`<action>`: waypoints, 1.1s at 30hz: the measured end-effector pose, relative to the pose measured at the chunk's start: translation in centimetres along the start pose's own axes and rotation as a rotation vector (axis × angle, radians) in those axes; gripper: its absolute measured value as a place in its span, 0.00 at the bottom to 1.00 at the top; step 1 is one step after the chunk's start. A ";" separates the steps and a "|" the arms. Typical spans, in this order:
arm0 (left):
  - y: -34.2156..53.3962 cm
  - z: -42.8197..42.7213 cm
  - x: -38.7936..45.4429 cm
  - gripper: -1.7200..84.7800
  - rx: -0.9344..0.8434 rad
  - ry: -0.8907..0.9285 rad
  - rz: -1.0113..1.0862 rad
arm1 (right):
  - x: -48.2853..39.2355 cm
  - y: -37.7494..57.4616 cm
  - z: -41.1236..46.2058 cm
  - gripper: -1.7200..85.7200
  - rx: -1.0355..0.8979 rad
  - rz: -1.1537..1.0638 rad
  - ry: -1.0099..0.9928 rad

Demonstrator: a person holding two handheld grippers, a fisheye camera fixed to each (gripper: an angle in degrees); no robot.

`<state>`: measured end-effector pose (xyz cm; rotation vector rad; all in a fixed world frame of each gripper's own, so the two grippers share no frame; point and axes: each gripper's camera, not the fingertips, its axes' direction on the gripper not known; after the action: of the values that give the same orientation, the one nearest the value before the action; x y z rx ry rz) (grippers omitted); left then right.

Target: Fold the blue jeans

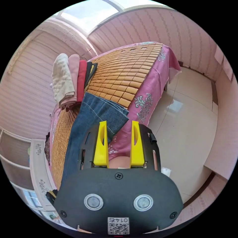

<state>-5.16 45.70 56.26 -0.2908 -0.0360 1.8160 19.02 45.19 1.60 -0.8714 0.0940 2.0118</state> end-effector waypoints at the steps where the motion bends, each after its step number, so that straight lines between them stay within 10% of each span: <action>1: 0.2 0.1 0.5 0.02 0.009 -0.021 0.001 | 0.1 -0.3 0.4 0.15 -0.026 0.035 -0.032; 11: 0.6 0.8 2.0 0.01 0.028 0.009 -0.051 | -12.0 -1.0 -4.9 0.04 0.048 -0.457 -0.081; 16: 0.1 1.4 2.3 0.01 -0.006 0.054 -0.033 | -8.3 -1.2 0.8 0.05 -0.108 -0.053 -0.068; 23: 0.7 0.4 2.3 0.01 0.031 0.071 -0.066 | -14.0 1.3 -1.5 0.03 -0.060 -0.153 0.111; 28: 0.7 0.1 2.4 0.01 0.075 0.033 -0.088 | -29.7 7.5 0.0 0.02 -0.126 -0.817 0.292; 33: 1.9 -0.1 2.9 0.01 0.063 0.039 -0.047 | -45.9 19.5 6.8 0.01 -0.463 -1.386 0.071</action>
<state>-7.64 47.94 55.29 -0.2787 0.0419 1.7607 15.69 3.57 29.65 -0.8862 -0.7621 0.6813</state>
